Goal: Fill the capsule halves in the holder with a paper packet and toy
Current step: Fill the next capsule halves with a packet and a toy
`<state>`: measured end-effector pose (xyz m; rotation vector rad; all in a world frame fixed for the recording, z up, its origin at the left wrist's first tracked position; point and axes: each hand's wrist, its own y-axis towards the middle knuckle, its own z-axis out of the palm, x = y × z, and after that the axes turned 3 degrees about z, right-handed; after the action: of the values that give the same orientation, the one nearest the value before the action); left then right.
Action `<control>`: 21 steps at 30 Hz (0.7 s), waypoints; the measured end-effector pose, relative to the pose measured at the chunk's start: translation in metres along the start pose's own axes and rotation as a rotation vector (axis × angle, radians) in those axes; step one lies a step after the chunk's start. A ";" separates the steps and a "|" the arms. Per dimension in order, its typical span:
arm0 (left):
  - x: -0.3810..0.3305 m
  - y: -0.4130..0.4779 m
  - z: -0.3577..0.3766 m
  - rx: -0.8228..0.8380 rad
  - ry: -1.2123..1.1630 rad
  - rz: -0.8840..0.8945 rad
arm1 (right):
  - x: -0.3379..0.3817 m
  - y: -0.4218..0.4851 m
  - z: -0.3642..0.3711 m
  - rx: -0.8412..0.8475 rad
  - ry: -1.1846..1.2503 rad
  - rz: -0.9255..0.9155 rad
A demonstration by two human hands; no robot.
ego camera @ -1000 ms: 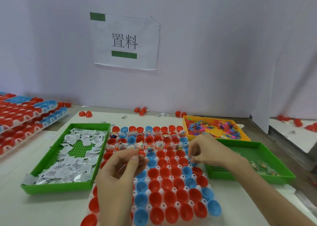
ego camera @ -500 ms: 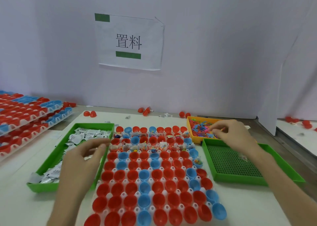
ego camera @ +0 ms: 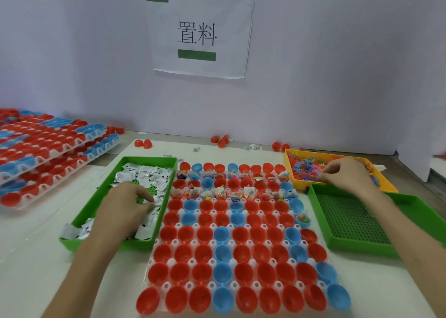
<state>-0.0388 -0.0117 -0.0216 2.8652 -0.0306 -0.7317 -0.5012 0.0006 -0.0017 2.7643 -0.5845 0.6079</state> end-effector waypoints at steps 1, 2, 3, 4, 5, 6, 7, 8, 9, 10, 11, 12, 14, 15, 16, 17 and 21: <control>0.001 0.001 0.001 0.001 0.009 0.000 | 0.000 -0.001 0.001 -0.027 0.015 -0.004; 0.002 0.002 0.001 0.001 0.023 0.002 | -0.001 -0.002 0.002 -0.065 0.025 -0.009; 0.002 0.002 0.001 -0.001 0.037 0.004 | -0.002 -0.004 0.003 -0.109 0.023 -0.013; 0.003 0.003 0.001 -0.007 0.049 0.005 | -0.002 -0.005 0.003 -0.154 0.014 -0.018; 0.003 0.004 0.000 -0.014 0.055 0.006 | -0.002 -0.006 0.004 -0.190 0.009 -0.024; 0.003 0.005 -0.001 -0.022 0.054 0.008 | -0.002 -0.007 0.004 -0.218 0.012 -0.027; 0.003 0.005 -0.001 -0.038 0.038 0.011 | -0.001 -0.008 0.005 -0.240 0.019 -0.026; 0.004 0.005 -0.001 -0.064 0.011 0.017 | -0.001 -0.010 0.004 -0.262 0.025 -0.023; 0.005 0.005 -0.001 -0.104 -0.030 0.024 | -0.001 -0.011 0.004 -0.285 0.030 -0.025; 0.005 0.005 -0.002 -0.151 -0.078 0.034 | 0.000 -0.013 0.003 -0.309 0.034 -0.031; 0.006 0.005 -0.002 -0.197 -0.126 0.044 | 0.002 -0.015 0.001 -0.332 0.045 -0.045; 0.006 0.004 -0.002 -0.239 -0.166 0.051 | 0.005 -0.017 0.000 -0.351 0.064 -0.063; 0.004 0.004 -0.003 -0.297 -0.240 0.054 | 0.017 -0.023 -0.003 -0.368 0.138 -0.094; 0.003 0.004 -0.004 -0.316 -0.276 0.052 | 0.025 -0.025 -0.004 -0.358 0.190 -0.109; 0.001 0.004 -0.005 -0.328 -0.306 0.052 | 0.034 -0.029 -0.006 -0.338 0.244 -0.125; 0.000 0.004 -0.005 -0.336 -0.323 0.054 | 0.044 -0.033 -0.008 -0.313 0.298 -0.147; 0.000 0.003 -0.006 -0.367 -0.300 0.070 | 0.086 -0.047 -0.018 -0.232 0.505 -0.272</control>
<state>-0.0358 -0.0135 -0.0163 2.3788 -0.0329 -1.0262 -0.4151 0.0200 0.0457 2.2886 -0.1499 1.0449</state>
